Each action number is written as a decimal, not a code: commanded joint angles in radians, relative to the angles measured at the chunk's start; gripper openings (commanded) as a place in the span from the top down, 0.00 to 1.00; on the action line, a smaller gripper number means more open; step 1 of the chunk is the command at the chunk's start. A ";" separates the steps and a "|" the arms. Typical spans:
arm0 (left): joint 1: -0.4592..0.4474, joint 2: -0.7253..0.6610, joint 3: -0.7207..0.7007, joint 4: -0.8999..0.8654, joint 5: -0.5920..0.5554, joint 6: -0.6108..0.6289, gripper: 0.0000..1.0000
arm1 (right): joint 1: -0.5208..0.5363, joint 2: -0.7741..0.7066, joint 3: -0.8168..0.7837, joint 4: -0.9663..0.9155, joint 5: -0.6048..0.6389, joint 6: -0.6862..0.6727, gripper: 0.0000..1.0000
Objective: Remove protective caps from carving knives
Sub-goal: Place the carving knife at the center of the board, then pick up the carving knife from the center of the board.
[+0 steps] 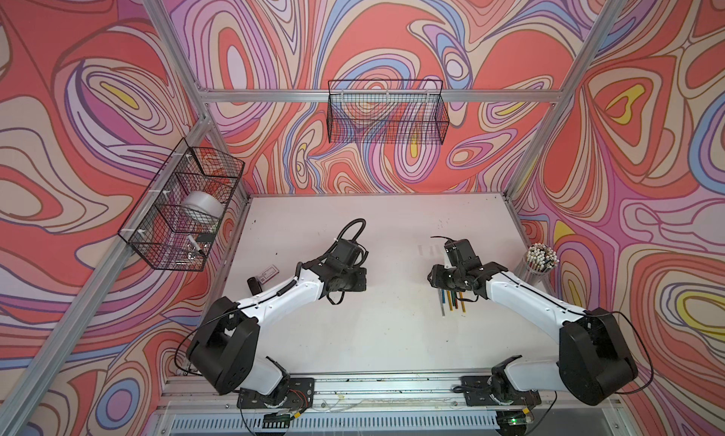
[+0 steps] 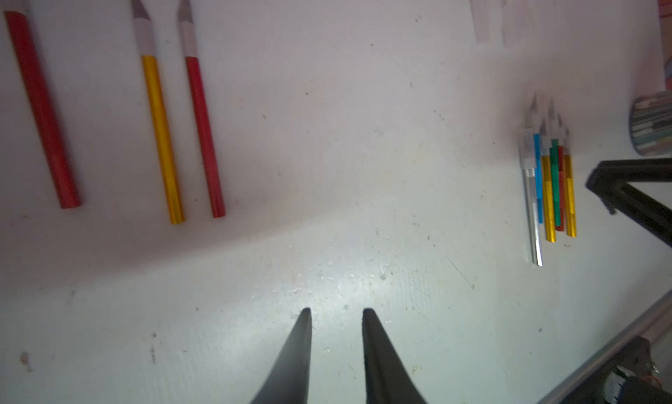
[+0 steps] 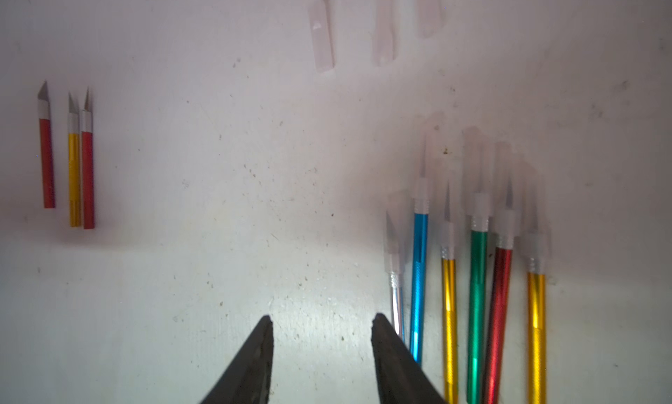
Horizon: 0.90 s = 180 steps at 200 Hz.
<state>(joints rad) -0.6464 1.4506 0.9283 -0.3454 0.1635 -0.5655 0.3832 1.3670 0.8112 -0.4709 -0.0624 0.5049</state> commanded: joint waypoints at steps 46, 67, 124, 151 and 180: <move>-0.051 -0.049 -0.091 0.228 0.176 -0.062 0.72 | 0.003 0.013 -0.006 -0.094 0.082 -0.021 0.69; -0.050 -0.042 -0.081 0.247 0.200 -0.061 0.72 | 0.003 0.037 0.010 -0.105 0.109 -0.029 0.73; -0.053 -0.022 -0.056 0.249 0.225 -0.081 0.72 | 0.003 0.077 0.002 -0.067 0.087 -0.051 0.79; -0.053 0.000 -0.047 0.246 0.241 -0.063 0.72 | 0.003 0.110 -0.002 -0.051 0.103 -0.048 0.81; -0.057 0.001 -0.076 0.310 0.253 -0.077 0.72 | 0.003 0.134 0.001 -0.035 0.128 -0.043 0.84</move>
<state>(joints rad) -0.6991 1.4410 0.8528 -0.0982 0.3958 -0.6323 0.3832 1.4757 0.8078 -0.5282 0.0284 0.4633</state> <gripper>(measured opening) 0.278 0.164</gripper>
